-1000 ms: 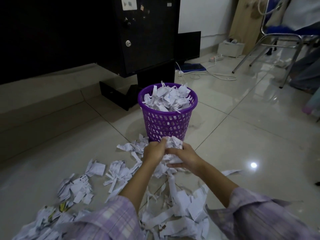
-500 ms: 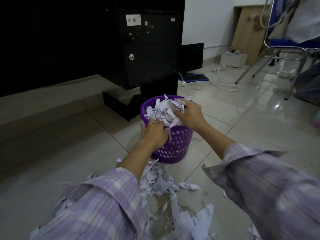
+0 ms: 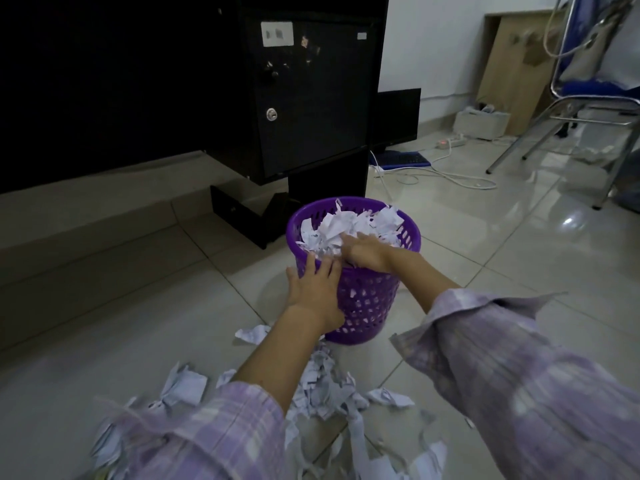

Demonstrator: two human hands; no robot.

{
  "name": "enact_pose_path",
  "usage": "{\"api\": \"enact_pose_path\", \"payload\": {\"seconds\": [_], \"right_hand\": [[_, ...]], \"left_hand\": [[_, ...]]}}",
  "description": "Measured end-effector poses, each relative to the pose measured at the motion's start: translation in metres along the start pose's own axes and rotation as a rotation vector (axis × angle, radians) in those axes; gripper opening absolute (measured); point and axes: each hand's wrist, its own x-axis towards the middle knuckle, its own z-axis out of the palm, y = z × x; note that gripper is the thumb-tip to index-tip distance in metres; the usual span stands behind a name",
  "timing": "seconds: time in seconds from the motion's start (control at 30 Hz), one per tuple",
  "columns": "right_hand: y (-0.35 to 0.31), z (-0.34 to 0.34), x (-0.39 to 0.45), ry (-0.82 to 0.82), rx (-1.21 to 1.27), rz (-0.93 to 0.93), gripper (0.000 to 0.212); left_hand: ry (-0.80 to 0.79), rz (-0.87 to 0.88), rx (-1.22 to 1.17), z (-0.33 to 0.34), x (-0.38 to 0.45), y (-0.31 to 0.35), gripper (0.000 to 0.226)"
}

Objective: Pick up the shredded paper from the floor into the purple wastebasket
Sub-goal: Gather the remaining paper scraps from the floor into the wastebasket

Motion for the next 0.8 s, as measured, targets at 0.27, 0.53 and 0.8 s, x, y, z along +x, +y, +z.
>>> {"api": "enact_pose_path", "payload": {"seconds": [0.27, 0.53, 0.8], "right_hand": [[0.010, -0.005, -0.004, 0.008, -0.143, 0.022, 0.044], [-0.001, 0.007, 0.010, 0.201, -0.193, 0.182, 0.031], [-0.005, 0.000, 0.014, 0.023, -0.150, 0.214, 0.037]], "left_hand": [[-0.026, 0.003, -0.036, -0.004, 0.000, 0.002, 0.097], [-0.034, -0.018, -0.034, -0.003, -0.002, 0.004, 0.098], [-0.038, -0.013, -0.066, -0.004, -0.002, 0.003, 0.095]]}}
